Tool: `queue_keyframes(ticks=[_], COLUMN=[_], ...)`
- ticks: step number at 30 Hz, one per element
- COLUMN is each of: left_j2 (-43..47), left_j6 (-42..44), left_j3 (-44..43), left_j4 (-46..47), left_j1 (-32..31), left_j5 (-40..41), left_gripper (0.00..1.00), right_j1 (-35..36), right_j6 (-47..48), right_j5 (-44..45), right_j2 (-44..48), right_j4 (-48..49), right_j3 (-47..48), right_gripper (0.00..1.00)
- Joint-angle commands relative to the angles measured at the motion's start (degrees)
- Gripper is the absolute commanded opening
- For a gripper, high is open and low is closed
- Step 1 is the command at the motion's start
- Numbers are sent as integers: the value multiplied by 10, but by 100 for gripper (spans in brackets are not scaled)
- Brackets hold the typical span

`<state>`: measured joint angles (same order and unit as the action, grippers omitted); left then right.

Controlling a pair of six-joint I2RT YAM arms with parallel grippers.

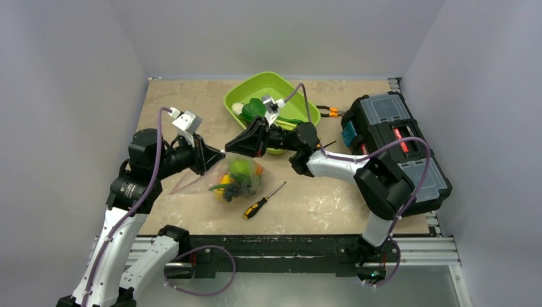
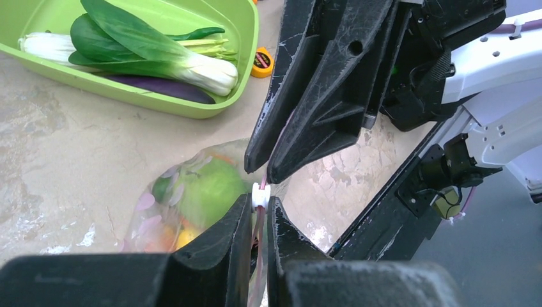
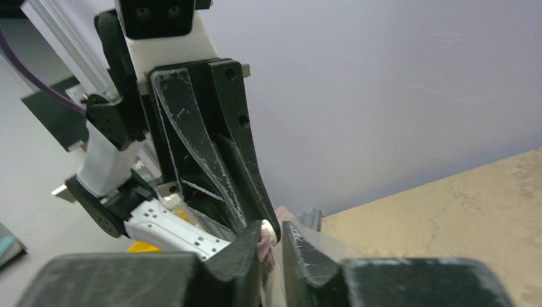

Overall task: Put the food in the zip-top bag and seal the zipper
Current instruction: Zip the zipper food storage bag at the center of the board.

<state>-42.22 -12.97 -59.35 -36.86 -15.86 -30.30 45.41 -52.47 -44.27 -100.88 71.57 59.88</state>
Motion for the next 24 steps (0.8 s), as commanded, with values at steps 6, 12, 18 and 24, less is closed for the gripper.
queue_keyframes(ticks=[6, 12, 18, 24], left_j2=[8, 10, 11, 12], left_j6=[-10, -9, 1, 22], left_j3=[-8, -11, -20, -37], left_j4=[27, 15, -9, -55], left_j1=[3, 3, 3, 3], left_j5=[-5, 0, 15, 48], left_gripper=[0, 0, 0, 0], right_j1=[5, 11, 11, 10], right_j6=[60, 168, 236, 284], right_j5=[113, 285, 411, 487], right_j2=[33, 99, 159, 203], right_j4=[-6, -127, -181, -217], right_j3=[-27, -68, -106, -126], right_gripper=[0, 0, 0, 0])
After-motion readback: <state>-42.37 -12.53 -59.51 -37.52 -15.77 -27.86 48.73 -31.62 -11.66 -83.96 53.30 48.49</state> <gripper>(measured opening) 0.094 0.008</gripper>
